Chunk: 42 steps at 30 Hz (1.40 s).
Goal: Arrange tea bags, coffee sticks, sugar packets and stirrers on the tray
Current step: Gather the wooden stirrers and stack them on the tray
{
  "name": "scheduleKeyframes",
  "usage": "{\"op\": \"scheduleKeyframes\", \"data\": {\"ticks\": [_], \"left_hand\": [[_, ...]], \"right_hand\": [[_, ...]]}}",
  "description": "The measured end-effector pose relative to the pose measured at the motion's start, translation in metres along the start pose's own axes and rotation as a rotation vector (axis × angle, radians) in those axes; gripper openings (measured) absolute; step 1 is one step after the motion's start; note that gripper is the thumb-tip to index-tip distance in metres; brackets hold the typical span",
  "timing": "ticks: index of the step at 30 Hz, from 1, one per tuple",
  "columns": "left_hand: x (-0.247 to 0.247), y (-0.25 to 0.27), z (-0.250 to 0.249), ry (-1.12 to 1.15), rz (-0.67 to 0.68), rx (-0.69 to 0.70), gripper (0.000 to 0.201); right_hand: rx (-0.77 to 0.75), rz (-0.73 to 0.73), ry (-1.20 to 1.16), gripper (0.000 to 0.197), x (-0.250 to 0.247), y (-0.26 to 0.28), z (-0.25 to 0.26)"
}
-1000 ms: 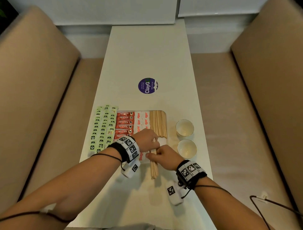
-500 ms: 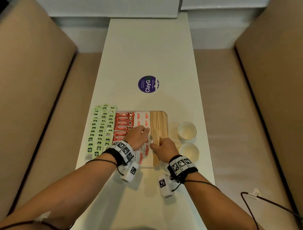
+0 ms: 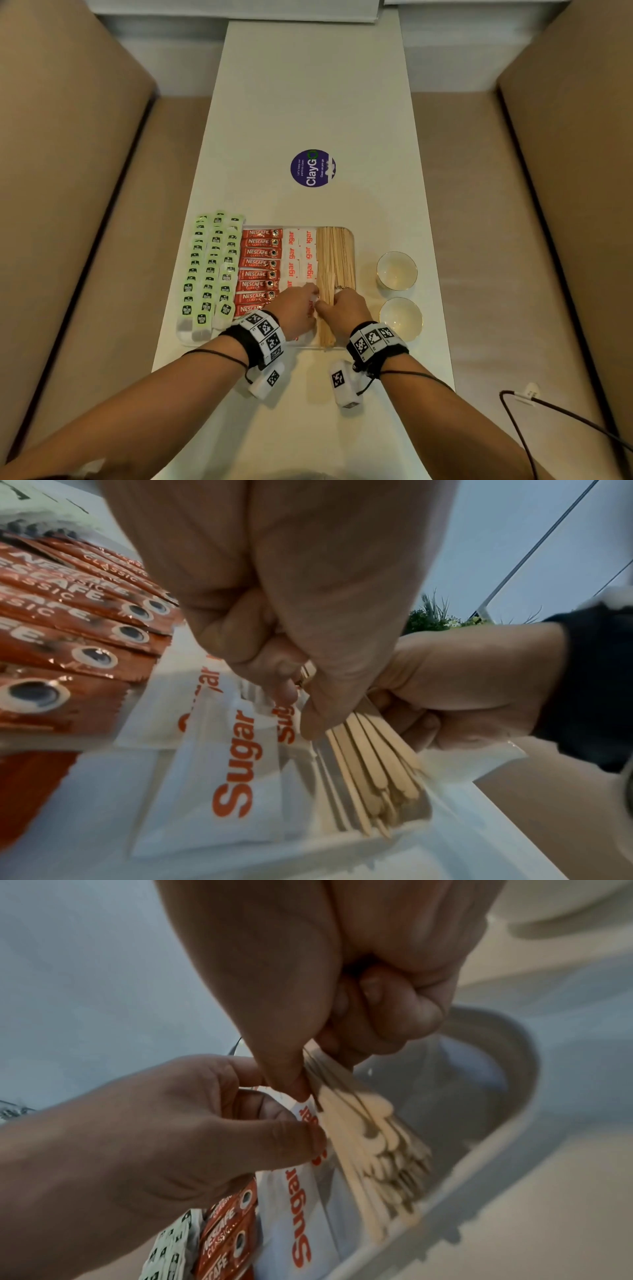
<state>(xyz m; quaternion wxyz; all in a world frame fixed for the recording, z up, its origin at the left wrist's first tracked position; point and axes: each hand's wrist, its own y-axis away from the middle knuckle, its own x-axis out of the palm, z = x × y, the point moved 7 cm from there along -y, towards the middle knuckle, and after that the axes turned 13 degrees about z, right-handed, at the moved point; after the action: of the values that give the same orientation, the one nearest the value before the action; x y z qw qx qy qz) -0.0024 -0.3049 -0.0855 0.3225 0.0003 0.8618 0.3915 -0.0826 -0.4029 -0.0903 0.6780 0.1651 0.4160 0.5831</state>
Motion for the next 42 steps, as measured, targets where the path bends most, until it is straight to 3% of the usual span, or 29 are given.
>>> {"op": "scheduleKeyframes", "data": {"ticks": [7,16,25,29,42], "left_hand": [[0.000,0.001,-0.004,0.017,-0.027,0.029,0.054],[0.006,0.001,-0.009,-0.012,-0.024,0.049,0.051],[0.013,-0.001,-0.011,0.011,-0.030,0.037,0.044],[0.016,0.000,-0.012,0.009,-0.025,0.012,0.058],[0.020,0.000,-0.015,-0.009,-0.024,-0.019,0.078]], "right_hand": [[0.033,0.011,0.007,0.028,-0.004,-0.007,-0.002],[0.058,-0.013,0.029,0.037,-0.009,-0.011,-0.003],[0.071,0.033,0.070,0.032,-0.008,-0.007,-0.005],[0.109,0.012,0.083,0.027,-0.012,-0.002,-0.005],[0.206,0.075,0.226,0.016,-0.013,0.006,-0.004]]}}
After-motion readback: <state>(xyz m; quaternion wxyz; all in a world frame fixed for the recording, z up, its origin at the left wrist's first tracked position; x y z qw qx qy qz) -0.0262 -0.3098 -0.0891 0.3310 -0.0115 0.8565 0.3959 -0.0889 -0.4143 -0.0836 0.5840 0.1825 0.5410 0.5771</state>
